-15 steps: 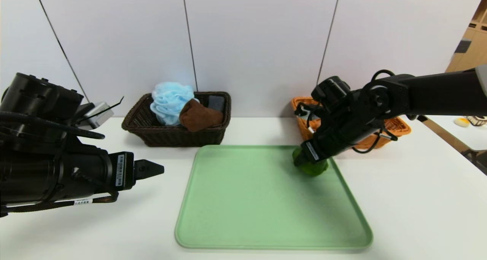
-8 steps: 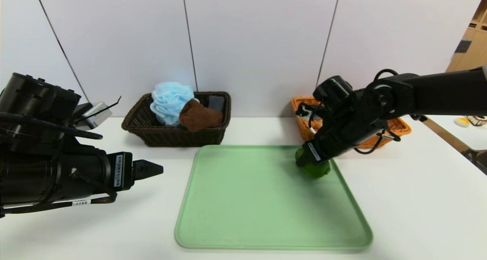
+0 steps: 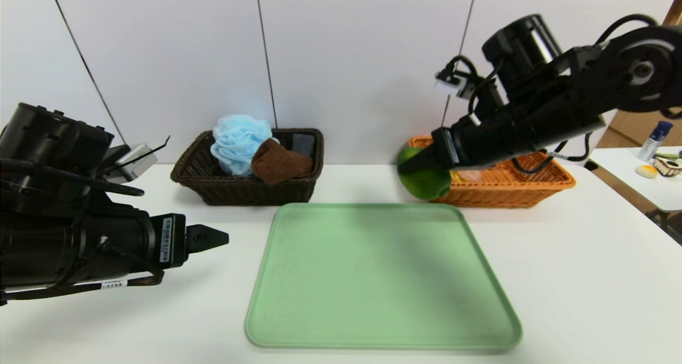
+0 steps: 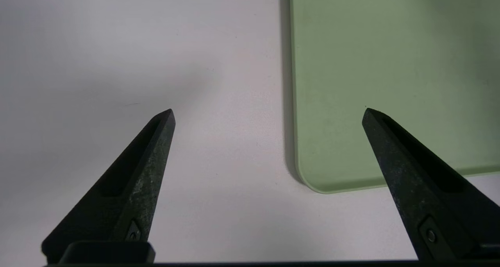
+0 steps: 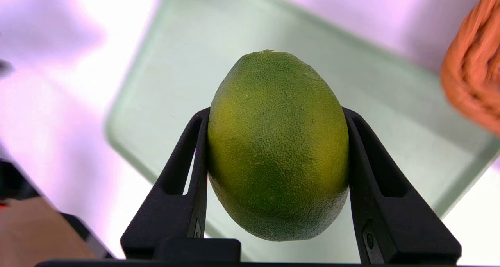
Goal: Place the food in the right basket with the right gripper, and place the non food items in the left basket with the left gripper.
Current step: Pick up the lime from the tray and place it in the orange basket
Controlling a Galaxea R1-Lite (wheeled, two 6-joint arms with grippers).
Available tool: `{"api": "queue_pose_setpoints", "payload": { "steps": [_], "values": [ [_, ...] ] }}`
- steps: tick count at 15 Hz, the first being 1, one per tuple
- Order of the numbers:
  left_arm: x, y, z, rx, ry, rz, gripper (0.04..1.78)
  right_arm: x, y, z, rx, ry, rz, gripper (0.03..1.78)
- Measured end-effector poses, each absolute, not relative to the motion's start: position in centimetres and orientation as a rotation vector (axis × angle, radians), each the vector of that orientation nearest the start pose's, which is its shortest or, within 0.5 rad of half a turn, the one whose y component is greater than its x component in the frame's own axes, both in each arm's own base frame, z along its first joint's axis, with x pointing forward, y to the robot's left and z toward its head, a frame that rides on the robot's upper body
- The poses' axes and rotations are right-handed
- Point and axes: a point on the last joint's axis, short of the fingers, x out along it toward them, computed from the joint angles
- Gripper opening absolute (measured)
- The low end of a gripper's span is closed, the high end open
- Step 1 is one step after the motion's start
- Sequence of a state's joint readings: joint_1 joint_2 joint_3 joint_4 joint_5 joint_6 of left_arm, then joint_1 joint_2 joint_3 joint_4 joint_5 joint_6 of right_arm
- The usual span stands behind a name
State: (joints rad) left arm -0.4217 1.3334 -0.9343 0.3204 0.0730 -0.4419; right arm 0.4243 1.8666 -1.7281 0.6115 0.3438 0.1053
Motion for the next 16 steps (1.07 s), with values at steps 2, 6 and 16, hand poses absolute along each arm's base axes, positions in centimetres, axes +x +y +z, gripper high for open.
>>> {"api": "queue_pose_setpoints", "payload": {
  "steps": [2, 6, 16],
  "values": [
    [18.0, -7.9, 22.6, -0.243, 0.758, -0.172, 1.69, 31.6, 13.2, 29.8, 0.127, 0.697, 0.663, 0.97],
    [18.0, -7.9, 22.6, -0.242, 0.756, -0.174, 1.69, 35.1, 8.1, 31.7, 0.176, 0.529, 0.392, 0.97],
    [17.9, -7.9, 22.8, -0.242, 0.75, -0.176, 1.69, 43.0, 1.3, 22.9, 0.167, 0.659, 0.008, 0.97]
  ]
}}
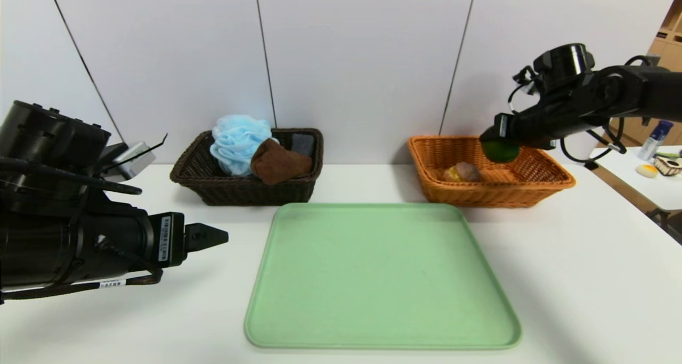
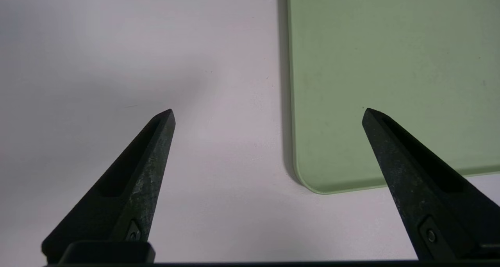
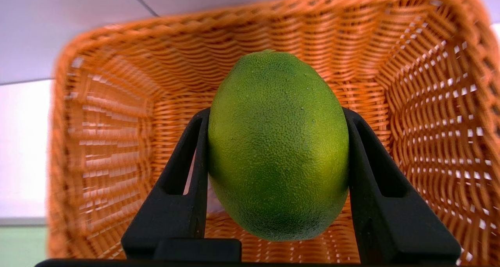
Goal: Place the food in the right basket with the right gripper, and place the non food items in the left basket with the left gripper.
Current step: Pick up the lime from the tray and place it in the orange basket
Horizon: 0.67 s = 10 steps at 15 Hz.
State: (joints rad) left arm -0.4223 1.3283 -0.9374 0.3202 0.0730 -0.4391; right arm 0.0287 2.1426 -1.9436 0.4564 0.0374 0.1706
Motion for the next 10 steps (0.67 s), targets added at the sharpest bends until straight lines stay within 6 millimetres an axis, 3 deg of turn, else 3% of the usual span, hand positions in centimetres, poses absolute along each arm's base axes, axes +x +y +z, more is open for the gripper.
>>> {"api": "queue_pose_setpoints", "payload": {
  "steps": [5, 10],
  "values": [
    [17.8, -7.8, 22.9, -0.244, 0.744, -0.175, 1.69, 44.4, 1.3, 20.1, 0.164, 0.721, -0.008, 0.97],
    [17.8, -7.8, 22.9, -0.245, 0.744, -0.174, 1.69, 44.8, 1.2, 19.5, 0.154, 0.721, -0.027, 1.32]
  ]
}}
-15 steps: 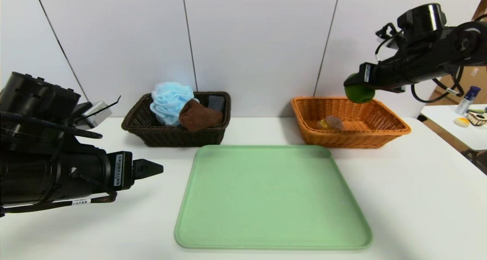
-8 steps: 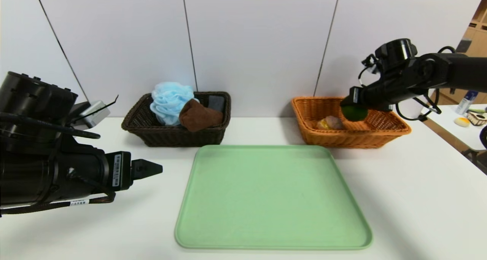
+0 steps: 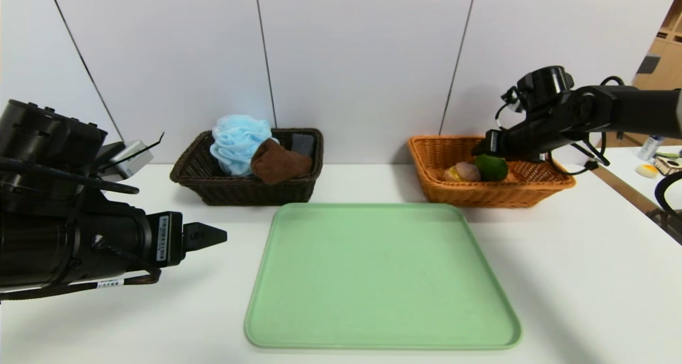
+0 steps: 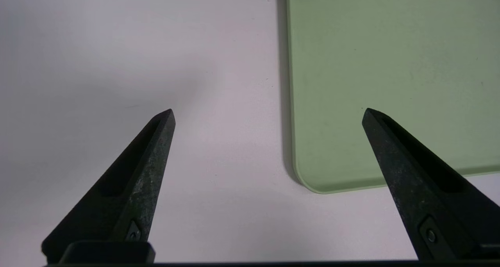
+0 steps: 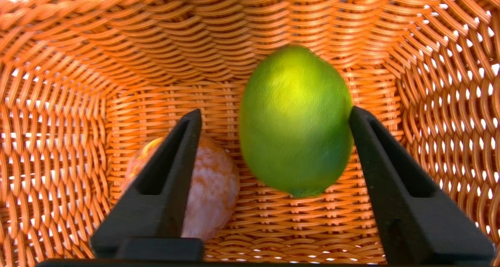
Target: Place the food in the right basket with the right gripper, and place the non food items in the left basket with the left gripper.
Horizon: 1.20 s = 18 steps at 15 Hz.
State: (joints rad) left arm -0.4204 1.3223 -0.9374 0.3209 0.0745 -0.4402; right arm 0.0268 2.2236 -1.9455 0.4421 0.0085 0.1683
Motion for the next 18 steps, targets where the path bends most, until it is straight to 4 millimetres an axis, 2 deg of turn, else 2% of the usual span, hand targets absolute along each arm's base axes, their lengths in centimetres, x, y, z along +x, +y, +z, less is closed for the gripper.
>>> {"api": "queue_pose_setpoints", "payload": {
  "steps": [3, 5, 6, 8, 10, 14, 16, 18],
  "values": [
    [17.8, -7.8, 22.9, -0.245, 0.74, -0.172, 1.69, 44.7, 1.2, 19.7, 0.155, 0.718, -0.027, 1.44],
    [17.8, -7.7, 23.9, -0.256, 0.705, -0.175, 1.69, 43.9, 1.2, 21.0, 0.154, 0.706, -0.025, 1.5],
    [17.8, -7.6, 24.6, -0.263, 0.681, -0.177, 1.69, 43.1, 1.2, 21.9, 0.141, 0.71, -0.021, 1.53],
    [17.3, -7.1, 26.1, -0.239, 0.631, -0.173, 1.69, 40.3, 1.4, 24.3, 0.107, 0.759, -0.005, 1.57],
    [16.8, -6.4, 27.9, -0.217, 0.568, -0.129, 1.69, 36.4, 1.8, 27.1, 0.092, 0.823, 0.013, 1.6],
    [15.4, -3.3, 30.8, -0.259, 0.495, 0.03, 1.69, 26.5, 1.8, 32.2, 0.079, 0.865, 0.033, 1.65],
    [13.8, -1.4, 31.7, -0.292, 0.443, 0.126, 1.69, 21.6, 1.6, 33.2, 0.083, 0.854, 0.034, 1.66],
    [11.0, -0.4, 31.8, -0.31, 0.409, 0.179, 1.69, 16.4, 1.2, 33.0, 0.088, 0.838, 0.031, 1.67]
  ]
}}
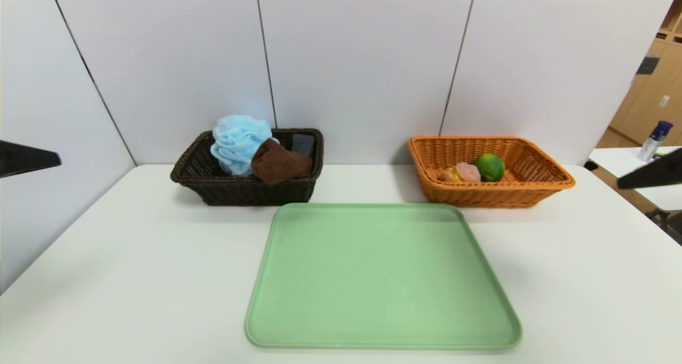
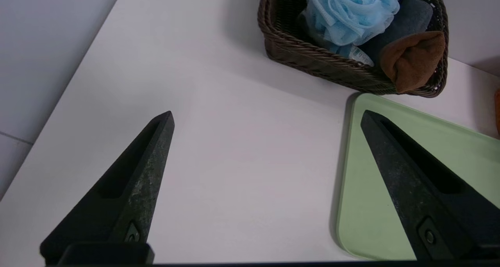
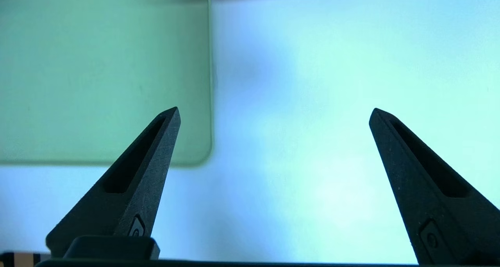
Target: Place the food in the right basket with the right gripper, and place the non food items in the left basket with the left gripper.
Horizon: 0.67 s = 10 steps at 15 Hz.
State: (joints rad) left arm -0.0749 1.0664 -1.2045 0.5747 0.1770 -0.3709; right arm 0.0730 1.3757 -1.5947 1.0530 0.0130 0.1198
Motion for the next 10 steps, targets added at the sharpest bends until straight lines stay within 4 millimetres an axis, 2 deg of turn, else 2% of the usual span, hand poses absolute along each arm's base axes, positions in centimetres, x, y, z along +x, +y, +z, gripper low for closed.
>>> {"api": "queue_pose_setpoints", "payload": {
  "steps": [3, 5, 7, 9, 10],
  "values": [
    [5.5, 0.2, 30.3, -0.312, 0.368, 0.222, 1.69, 8.8, 0.7, 31.8, 0.092, 0.747, 0.031, 1.68],
    [2.0, 0.5, 28.0, -0.306, 0.342, 0.27, 1.69, 3.8, 0.3, 30.3, 0.081, 0.65, 0.026, 1.69],
    [-0.9, 0.6, 25.2, -0.287, 0.315, 0.312, 1.69, -1.1, -0.1, 28.0, 0.057, 0.542, 0.022, 1.69],
    [-3.2, 0.5, 22.8, -0.229, 0.26, 0.319, 1.69, -4.4, -0.4, 24.7, 0.031, 0.431, 0.015, 1.69],
    [-4.0, 0.5, 21.8, -0.195, 0.229, 0.317, 1.69, -5.2, -0.4, 23.2, 0.018, 0.369, 0.007, 1.69]
  ]
}}
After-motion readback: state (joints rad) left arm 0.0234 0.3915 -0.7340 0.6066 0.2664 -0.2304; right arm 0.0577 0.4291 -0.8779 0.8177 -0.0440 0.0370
